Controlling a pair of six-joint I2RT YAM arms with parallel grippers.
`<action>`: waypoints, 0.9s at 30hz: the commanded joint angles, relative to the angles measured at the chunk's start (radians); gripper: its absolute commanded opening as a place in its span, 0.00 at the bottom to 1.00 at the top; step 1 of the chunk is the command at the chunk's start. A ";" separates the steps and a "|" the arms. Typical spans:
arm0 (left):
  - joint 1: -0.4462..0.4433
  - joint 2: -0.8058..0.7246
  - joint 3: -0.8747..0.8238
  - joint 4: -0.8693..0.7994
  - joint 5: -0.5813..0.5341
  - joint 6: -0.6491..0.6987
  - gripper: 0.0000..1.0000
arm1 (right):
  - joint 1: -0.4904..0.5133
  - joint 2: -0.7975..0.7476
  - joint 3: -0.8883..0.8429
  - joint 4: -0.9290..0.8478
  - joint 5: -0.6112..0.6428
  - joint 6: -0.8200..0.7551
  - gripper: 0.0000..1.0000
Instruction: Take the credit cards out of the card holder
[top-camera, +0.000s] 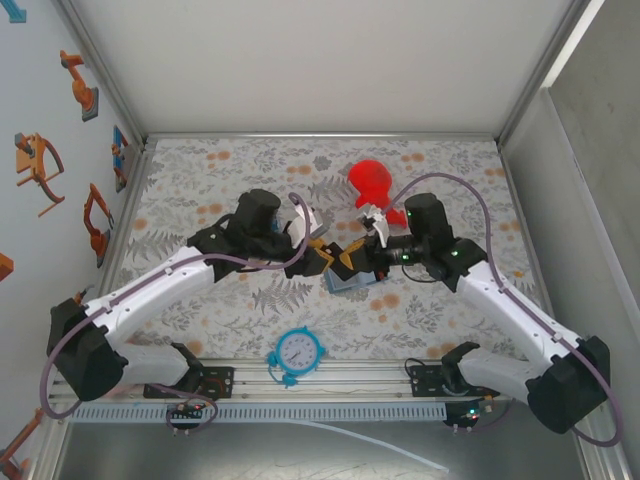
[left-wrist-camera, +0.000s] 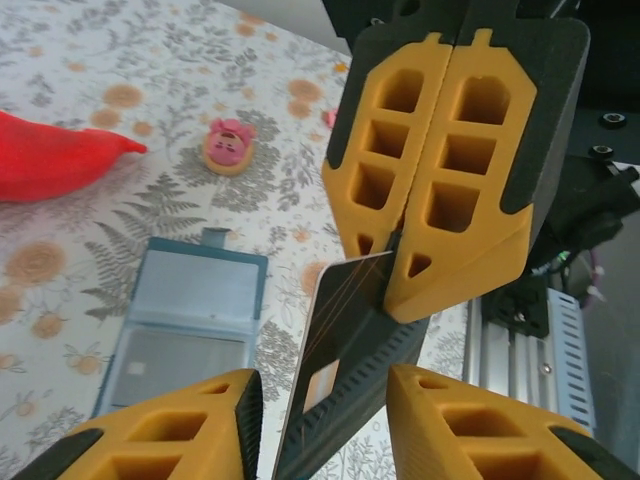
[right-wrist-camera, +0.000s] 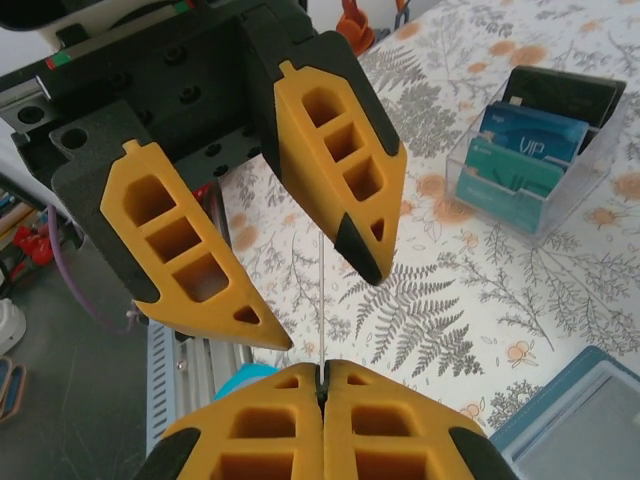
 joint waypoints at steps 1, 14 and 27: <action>0.001 0.017 0.043 -0.058 0.090 0.068 0.36 | 0.008 0.013 0.044 -0.042 -0.025 -0.047 0.00; 0.002 0.033 0.026 -0.047 0.088 0.080 0.00 | 0.009 0.034 0.054 -0.048 0.076 -0.067 0.09; 0.008 -0.254 -0.195 0.198 -0.342 -0.220 0.00 | 0.008 -0.206 -0.156 0.252 0.406 0.208 0.53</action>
